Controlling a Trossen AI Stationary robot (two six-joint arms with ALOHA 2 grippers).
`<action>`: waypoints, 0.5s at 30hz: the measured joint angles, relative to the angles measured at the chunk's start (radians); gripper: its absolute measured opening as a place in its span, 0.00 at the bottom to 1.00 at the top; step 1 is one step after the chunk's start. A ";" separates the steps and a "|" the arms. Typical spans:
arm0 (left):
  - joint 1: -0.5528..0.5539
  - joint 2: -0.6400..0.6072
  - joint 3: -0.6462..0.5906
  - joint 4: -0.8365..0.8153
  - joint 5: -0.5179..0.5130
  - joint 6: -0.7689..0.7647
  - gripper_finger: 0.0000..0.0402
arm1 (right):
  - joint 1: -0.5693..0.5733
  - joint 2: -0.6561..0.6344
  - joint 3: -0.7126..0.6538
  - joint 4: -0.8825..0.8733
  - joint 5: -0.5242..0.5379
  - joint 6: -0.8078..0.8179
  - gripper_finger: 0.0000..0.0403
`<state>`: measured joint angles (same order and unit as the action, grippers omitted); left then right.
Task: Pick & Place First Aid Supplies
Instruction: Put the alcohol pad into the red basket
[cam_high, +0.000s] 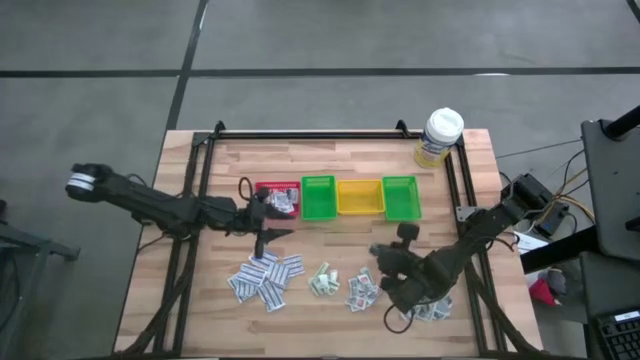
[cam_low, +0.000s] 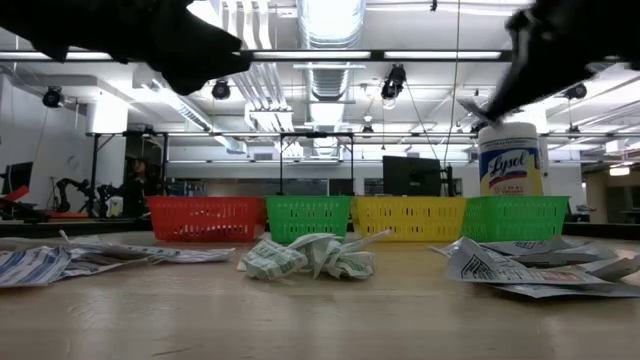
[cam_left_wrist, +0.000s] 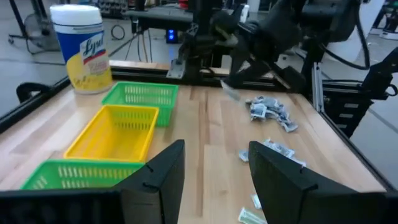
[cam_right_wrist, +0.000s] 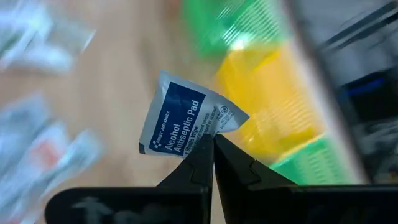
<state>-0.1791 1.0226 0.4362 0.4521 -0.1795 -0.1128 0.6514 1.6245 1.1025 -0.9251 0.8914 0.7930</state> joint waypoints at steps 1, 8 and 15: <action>0.000 0.018 0.000 0.030 0.000 0.008 0.43 | 0.000 0.001 0.005 0.015 0.068 0.001 0.02; 0.000 0.126 0.001 0.243 -0.001 0.063 0.43 | -0.028 0.015 0.030 0.154 0.392 -0.057 0.02; -0.001 0.235 0.006 0.437 -0.001 0.114 0.43 | -0.085 0.015 0.027 0.283 0.504 -0.116 0.02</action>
<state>-0.1799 1.2571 0.4424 0.8886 -0.1802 0.0008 0.5662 1.6398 1.1294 -0.6422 1.3952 0.6766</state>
